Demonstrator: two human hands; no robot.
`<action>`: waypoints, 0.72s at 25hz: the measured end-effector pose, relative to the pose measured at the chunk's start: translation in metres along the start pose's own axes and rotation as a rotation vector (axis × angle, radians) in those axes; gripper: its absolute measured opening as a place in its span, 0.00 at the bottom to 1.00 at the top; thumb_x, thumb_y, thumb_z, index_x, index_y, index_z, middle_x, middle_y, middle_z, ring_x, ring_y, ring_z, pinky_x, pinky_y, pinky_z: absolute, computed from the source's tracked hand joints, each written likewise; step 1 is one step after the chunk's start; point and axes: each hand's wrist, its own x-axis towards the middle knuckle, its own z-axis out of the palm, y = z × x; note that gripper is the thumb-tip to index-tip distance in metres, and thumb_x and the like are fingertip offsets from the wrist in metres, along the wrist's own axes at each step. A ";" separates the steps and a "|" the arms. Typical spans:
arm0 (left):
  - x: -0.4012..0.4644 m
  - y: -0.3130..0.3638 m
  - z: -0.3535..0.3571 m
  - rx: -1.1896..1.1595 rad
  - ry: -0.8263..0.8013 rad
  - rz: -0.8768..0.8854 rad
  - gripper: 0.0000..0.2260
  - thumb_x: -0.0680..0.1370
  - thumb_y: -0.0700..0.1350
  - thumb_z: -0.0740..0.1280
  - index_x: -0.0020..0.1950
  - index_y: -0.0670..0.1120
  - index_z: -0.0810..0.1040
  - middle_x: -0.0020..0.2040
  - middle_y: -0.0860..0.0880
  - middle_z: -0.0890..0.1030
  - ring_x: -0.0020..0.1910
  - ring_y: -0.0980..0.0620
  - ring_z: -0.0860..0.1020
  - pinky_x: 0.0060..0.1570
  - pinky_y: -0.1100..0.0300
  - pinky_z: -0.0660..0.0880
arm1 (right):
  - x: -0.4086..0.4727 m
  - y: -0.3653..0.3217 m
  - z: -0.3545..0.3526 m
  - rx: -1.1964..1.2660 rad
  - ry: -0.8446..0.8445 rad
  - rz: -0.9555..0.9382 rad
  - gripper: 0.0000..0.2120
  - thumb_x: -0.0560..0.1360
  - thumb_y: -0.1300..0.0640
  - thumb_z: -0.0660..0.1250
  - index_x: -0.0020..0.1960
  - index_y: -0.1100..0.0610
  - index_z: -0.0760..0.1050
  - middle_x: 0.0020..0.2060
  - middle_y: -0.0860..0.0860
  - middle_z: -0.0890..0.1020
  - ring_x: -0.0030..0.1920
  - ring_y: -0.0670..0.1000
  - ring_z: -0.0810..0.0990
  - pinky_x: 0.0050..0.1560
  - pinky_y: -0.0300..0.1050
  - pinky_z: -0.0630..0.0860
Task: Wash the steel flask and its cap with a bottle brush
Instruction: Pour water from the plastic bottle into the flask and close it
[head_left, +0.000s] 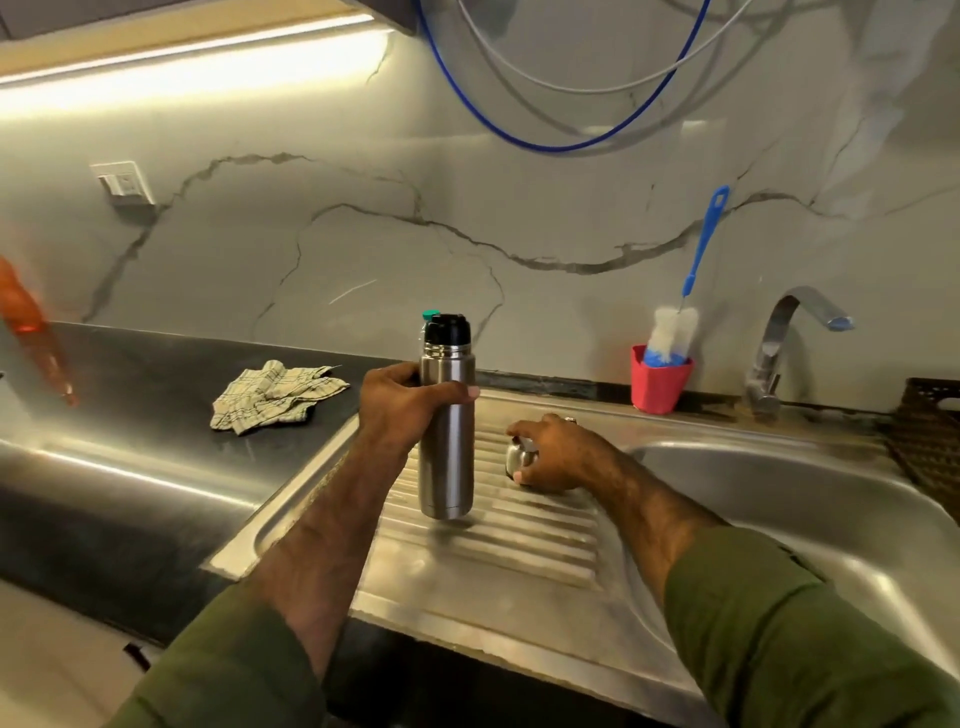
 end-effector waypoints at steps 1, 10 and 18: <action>0.000 0.000 0.001 0.004 -0.014 0.008 0.21 0.63 0.48 0.87 0.53 0.47 0.88 0.46 0.49 0.89 0.45 0.48 0.88 0.53 0.45 0.86 | 0.001 0.003 0.002 0.036 0.003 -0.003 0.30 0.74 0.47 0.74 0.74 0.43 0.70 0.68 0.51 0.77 0.63 0.54 0.77 0.60 0.52 0.78; -0.012 0.021 0.069 -0.051 -0.183 0.084 0.24 0.56 0.55 0.86 0.48 0.48 0.89 0.44 0.49 0.89 0.46 0.47 0.88 0.51 0.46 0.86 | -0.043 0.059 -0.120 0.821 0.280 0.025 0.20 0.76 0.63 0.73 0.62 0.45 0.76 0.57 0.54 0.85 0.51 0.55 0.83 0.39 0.45 0.76; -0.050 0.052 0.164 -0.130 -0.361 0.103 0.18 0.60 0.45 0.88 0.46 0.45 0.89 0.42 0.48 0.89 0.44 0.48 0.88 0.47 0.52 0.85 | -0.124 0.073 -0.229 0.370 0.315 -0.097 0.27 0.75 0.66 0.75 0.67 0.44 0.78 0.58 0.44 0.83 0.57 0.49 0.83 0.57 0.51 0.81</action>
